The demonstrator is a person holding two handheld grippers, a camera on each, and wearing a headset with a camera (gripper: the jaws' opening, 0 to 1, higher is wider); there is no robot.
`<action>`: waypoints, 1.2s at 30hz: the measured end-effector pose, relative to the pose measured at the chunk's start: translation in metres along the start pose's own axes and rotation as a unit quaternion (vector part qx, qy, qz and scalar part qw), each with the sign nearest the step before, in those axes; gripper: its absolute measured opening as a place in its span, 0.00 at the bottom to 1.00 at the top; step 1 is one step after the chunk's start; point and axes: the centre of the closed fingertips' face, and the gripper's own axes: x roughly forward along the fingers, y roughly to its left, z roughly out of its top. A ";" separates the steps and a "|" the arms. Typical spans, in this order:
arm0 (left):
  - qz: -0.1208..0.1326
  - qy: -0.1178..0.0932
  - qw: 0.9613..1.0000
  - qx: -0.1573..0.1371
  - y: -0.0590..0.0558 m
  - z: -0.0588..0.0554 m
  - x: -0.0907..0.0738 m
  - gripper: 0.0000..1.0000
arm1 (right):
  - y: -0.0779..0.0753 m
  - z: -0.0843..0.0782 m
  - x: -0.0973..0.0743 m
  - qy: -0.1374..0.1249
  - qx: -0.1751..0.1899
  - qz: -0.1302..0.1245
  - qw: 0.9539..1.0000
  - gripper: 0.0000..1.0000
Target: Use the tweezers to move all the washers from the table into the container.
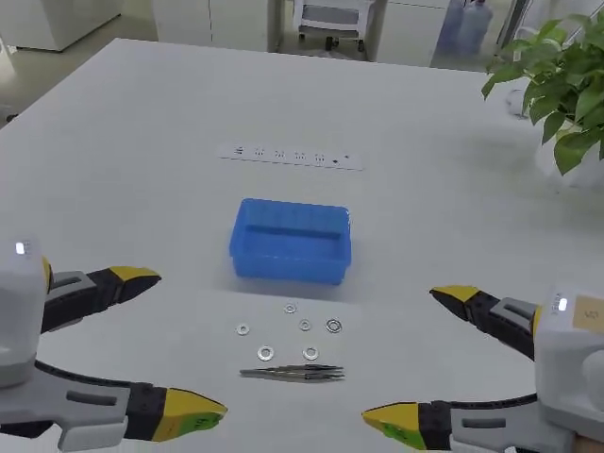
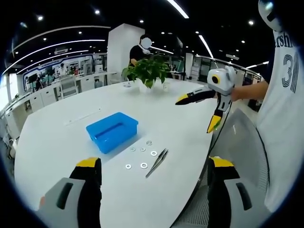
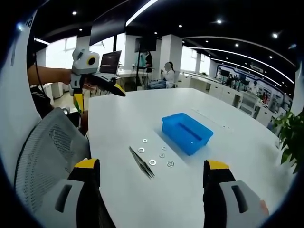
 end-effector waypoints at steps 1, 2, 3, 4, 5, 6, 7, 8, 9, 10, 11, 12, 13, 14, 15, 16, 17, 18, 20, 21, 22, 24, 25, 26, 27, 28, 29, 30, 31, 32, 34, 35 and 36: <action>-0.001 0.002 1.000 0.000 0.000 -0.001 0.001 0.98 | 0.000 0.000 0.000 0.001 0.000 0.000 1.000 0.90; -0.002 0.003 1.000 0.000 0.000 -0.002 0.001 0.98 | 0.000 0.000 0.001 0.001 0.000 0.000 1.000 0.90; -0.003 0.004 1.000 0.000 0.000 -0.003 0.002 0.98 | -0.001 0.000 0.001 0.001 0.000 0.001 1.000 0.90; -0.003 0.007 1.000 0.000 0.000 -0.005 0.002 0.98 | -0.001 -0.001 0.001 0.001 0.000 0.001 1.000 0.90; -0.004 0.009 1.000 -0.001 0.000 -0.007 0.003 0.98 | -0.001 -0.001 0.002 0.002 0.000 0.002 1.000 0.90; -0.005 0.011 1.000 -0.002 0.000 -0.008 0.004 0.98 | -0.001 -0.001 0.003 0.003 0.001 0.002 1.000 0.90; -0.006 0.012 1.000 -0.002 0.000 -0.010 0.005 0.98 | -0.002 -0.002 0.003 0.005 0.001 0.003 1.000 0.90; -0.008 0.014 1.000 -0.003 0.000 -0.011 0.006 0.98 | -0.002 -0.003 0.005 0.007 0.001 0.004 1.000 0.90; -0.009 0.016 1.000 -0.003 0.001 -0.012 0.007 0.97 | -0.002 -0.004 0.006 0.008 0.001 0.006 1.000 0.90; -0.011 0.018 1.000 -0.003 0.001 -0.013 0.008 0.97 | -0.003 -0.005 0.007 0.011 0.001 0.007 1.000 0.90; -0.012 0.019 1.000 -0.002 0.001 -0.014 0.010 0.97 | -0.003 -0.007 0.009 0.014 0.000 0.009 1.000 0.90; -0.012 0.019 1.000 -0.002 0.002 -0.015 0.011 0.97 | -0.003 -0.007 0.010 0.016 0.000 0.011 1.000 0.90; -0.013 0.021 1.000 -0.002 0.003 -0.016 0.014 0.96 | -0.003 -0.009 0.012 0.018 0.000 0.013 1.000 0.90; -0.014 0.022 1.000 -0.001 0.005 -0.017 0.016 0.94 | -0.003 -0.010 0.014 0.022 -0.002 0.015 1.000 0.89; -0.014 0.022 1.000 -0.001 0.005 -0.018 0.018 0.93 | -0.004 -0.011 0.017 0.026 -0.006 0.017 1.000 0.88; -0.017 0.025 1.000 -0.002 0.006 -0.020 0.021 0.92 | -0.004 -0.013 0.020 0.031 -0.010 0.019 0.999 0.88; -0.018 0.026 1.000 -0.002 0.007 -0.021 0.023 0.90 | -0.004 -0.016 0.023 0.039 -0.013 0.023 0.999 0.87; -0.020 0.027 0.999 -0.004 0.008 -0.022 0.026 0.89 | -0.004 -0.017 0.026 0.042 -0.015 0.026 0.999 0.86; -0.026 0.034 0.999 -0.015 0.009 -0.026 0.032 0.85 | -0.004 -0.018 0.033 0.044 -0.019 0.033 0.998 0.82; -0.026 0.036 0.999 -0.015 0.011 -0.028 0.035 0.83 | -0.002 -0.018 0.038 0.047 -0.019 0.040 0.998 0.80; -0.026 0.038 0.999 -0.014 0.012 -0.030 0.037 0.79 | -0.002 -0.019 0.039 0.050 -0.018 0.043 0.998 0.78; -0.023 0.050 0.998 -0.012 0.015 -0.036 0.043 0.74 | 0.002 -0.024 0.052 0.064 -0.030 0.057 0.996 0.73; -0.027 0.056 0.998 -0.013 0.016 -0.040 0.048 0.72 | 0.002 -0.025 0.054 0.067 -0.032 0.060 0.995 0.71; -0.031 0.060 0.998 -0.012 0.015 -0.043 0.051 0.70 | 0.005 -0.028 0.061 0.075 -0.035 0.070 0.994 0.68; -0.038 0.070 0.997 -0.009 0.014 -0.047 0.055 0.67 | 0.007 -0.029 0.066 0.078 -0.036 0.075 0.993 0.65; -0.044 0.082 0.996 -0.006 0.013 -0.052 0.058 0.62 | 0.009 -0.033 0.073 0.091 -0.038 0.086 0.991 0.61; -0.051 0.089 0.995 -0.002 0.011 -0.054 0.061 0.59 | 0.012 -0.035 0.077 0.096 -0.045 0.095 0.990 0.56; -0.058 0.096 0.994 0.001 0.009 -0.058 0.066 0.56 | 0.014 -0.037 0.084 0.099 -0.057 0.103 0.988 0.53; -0.061 0.102 0.993 0.000 0.008 -0.062 0.069 0.54 | 0.015 -0.039 0.088 0.106 -0.062 0.110 0.986 0.49; -0.067 0.114 0.991 -0.004 0.006 -0.067 0.071 0.53 | 0.018 -0.042 0.091 0.113 -0.063 0.120 0.984 0.45; -0.069 0.149 0.986 -0.008 0.008 -0.081 0.078 0.48 | 0.024 -0.051 0.100 0.137 -0.073 0.142 0.978 0.39; -0.071 0.154 0.986 -0.002 0.009 -0.084 0.080 0.46 | 0.025 -0.053 0.102 0.143 -0.087 0.148 0.975 0.35; -0.074 0.156 0.985 0.002 0.008 -0.085 0.082 0.44 | 0.027 -0.054 0.105 0.148 -0.096 0.154 0.972 0.33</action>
